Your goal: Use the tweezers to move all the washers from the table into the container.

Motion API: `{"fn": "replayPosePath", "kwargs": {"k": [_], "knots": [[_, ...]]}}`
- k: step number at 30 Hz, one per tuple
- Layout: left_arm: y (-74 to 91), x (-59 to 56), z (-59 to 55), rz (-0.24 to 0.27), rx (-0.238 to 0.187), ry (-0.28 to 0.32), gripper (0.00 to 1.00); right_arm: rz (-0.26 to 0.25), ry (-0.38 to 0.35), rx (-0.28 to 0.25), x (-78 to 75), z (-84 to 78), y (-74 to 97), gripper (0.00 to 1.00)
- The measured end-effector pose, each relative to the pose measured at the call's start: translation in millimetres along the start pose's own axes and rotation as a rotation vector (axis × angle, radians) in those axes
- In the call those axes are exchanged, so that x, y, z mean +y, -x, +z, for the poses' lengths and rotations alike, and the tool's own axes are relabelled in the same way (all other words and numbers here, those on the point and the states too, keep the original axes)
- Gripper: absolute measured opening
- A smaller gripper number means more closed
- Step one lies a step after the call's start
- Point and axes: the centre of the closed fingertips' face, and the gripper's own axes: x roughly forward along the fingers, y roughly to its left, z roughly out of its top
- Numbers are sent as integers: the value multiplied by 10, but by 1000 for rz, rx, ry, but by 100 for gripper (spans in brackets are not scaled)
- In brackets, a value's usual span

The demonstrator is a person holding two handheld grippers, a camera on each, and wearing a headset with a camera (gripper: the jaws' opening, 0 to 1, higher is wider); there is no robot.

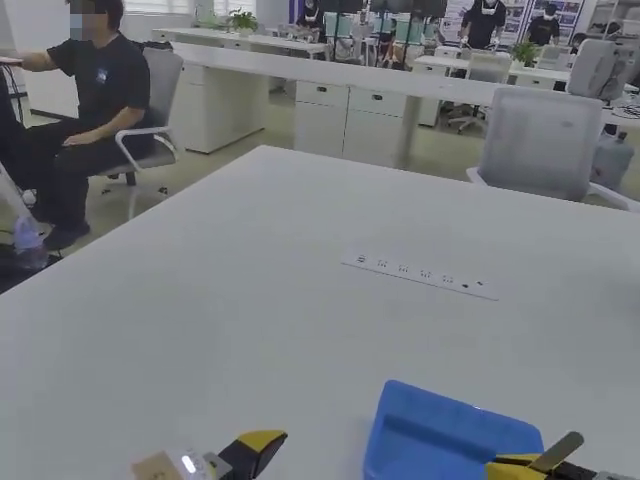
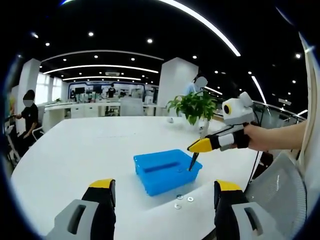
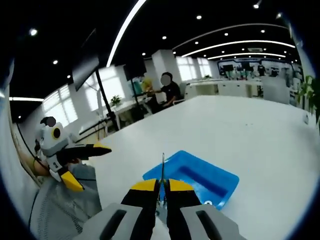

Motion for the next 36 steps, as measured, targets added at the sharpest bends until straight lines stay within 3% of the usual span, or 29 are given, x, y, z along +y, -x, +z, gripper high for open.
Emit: {"fn": "replayPosePath", "kwargs": {"k": [8,18,30,36], "knots": [[6,-2,19,-1,-13,5,82,-35,-19,11,-238,59,-137,3],[0,3,6,-1,-6,4,82,-68,-76,79,-537,-109,-373,3],[-2,6,-6,0,0,5,82,-75,-46,154,-574,-272,-488,3],[-6,7,-18,0,5,4,81,-78,20,186,-621,-319,-499,3]]}}
